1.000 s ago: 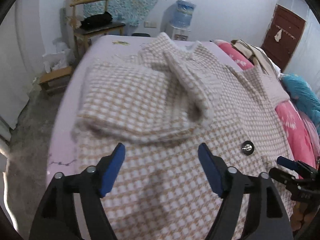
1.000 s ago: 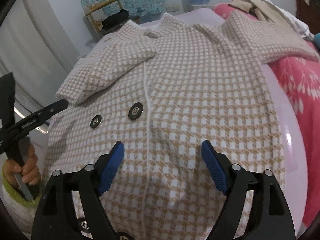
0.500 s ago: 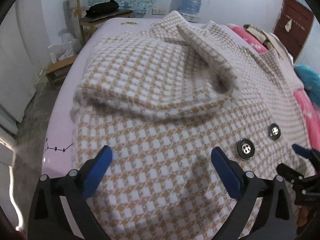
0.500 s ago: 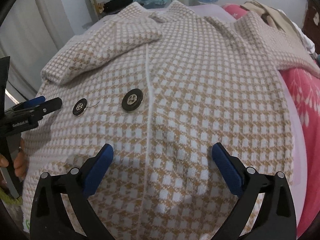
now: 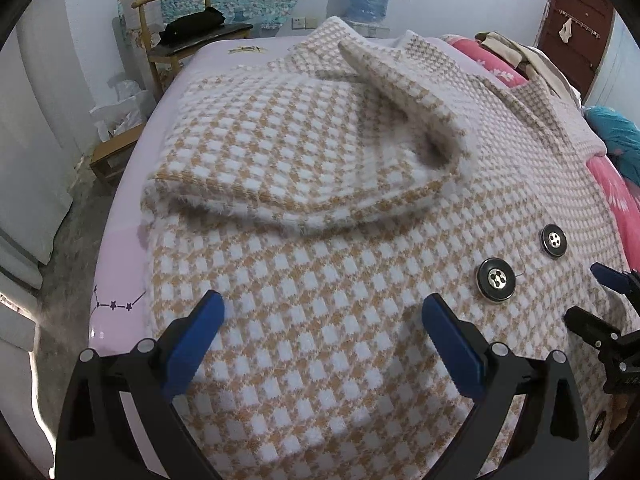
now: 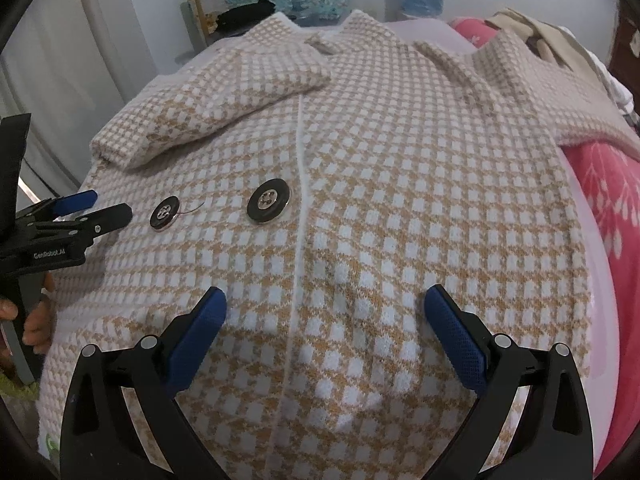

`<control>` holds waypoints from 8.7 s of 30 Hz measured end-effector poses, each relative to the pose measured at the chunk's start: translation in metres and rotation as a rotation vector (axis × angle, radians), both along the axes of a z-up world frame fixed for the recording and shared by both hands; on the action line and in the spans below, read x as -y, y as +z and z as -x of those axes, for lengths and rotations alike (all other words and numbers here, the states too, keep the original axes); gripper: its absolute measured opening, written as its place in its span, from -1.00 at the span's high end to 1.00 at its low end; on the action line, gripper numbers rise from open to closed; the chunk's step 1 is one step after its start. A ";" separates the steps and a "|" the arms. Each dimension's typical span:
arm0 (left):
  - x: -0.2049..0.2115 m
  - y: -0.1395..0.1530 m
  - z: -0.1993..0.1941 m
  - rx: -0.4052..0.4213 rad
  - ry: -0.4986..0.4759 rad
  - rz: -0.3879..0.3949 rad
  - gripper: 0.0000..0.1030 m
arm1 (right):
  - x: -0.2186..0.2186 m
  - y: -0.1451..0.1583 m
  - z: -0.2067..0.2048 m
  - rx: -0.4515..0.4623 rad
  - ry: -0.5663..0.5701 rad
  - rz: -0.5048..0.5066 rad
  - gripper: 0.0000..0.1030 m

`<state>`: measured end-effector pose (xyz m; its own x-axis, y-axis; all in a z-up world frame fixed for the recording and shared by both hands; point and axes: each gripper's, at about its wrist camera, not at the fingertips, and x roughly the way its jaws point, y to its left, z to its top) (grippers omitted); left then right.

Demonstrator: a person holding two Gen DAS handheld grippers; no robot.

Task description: Fold large clothes

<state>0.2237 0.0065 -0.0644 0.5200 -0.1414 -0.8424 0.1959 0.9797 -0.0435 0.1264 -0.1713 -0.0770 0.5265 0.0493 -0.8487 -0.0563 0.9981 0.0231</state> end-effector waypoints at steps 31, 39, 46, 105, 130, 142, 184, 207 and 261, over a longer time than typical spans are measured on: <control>-0.047 0.034 -0.038 0.174 0.112 0.150 -0.34 | -0.084 0.091 -0.255 0.001 0.242 -0.059 -0.50; -0.052 0.026 -0.040 0.145 0.124 0.166 -0.12 | -0.099 0.044 -0.266 -0.117 0.269 -0.007 0.68; -0.053 0.028 -0.036 0.149 0.121 0.182 -0.12 | -0.035 0.108 -0.186 0.082 0.206 -0.146 0.82; -0.065 0.009 -0.004 0.100 0.180 0.136 -0.12 | 0.091 0.051 -0.224 -0.008 -0.076 -0.174 0.90; -0.067 0.048 -0.117 0.103 0.028 0.274 -0.12 | 0.050 0.005 -0.231 -0.020 0.075 0.024 0.33; -0.068 0.035 -0.177 0.058 0.089 0.192 -0.04 | 0.042 0.030 -0.253 0.016 0.111 -0.024 0.27; 0.035 0.029 -0.101 0.086 -0.039 -0.004 -0.42 | 0.021 0.038 -0.176 0.013 0.050 0.018 -0.28; 0.033 0.006 -0.108 0.017 -0.028 0.017 -0.57 | 0.444 0.093 -0.178 0.098 -0.832 -0.255 -0.27; -0.027 0.040 -0.068 0.065 0.026 0.145 -0.05 | 0.050 0.292 -0.191 0.581 0.076 -0.032 0.64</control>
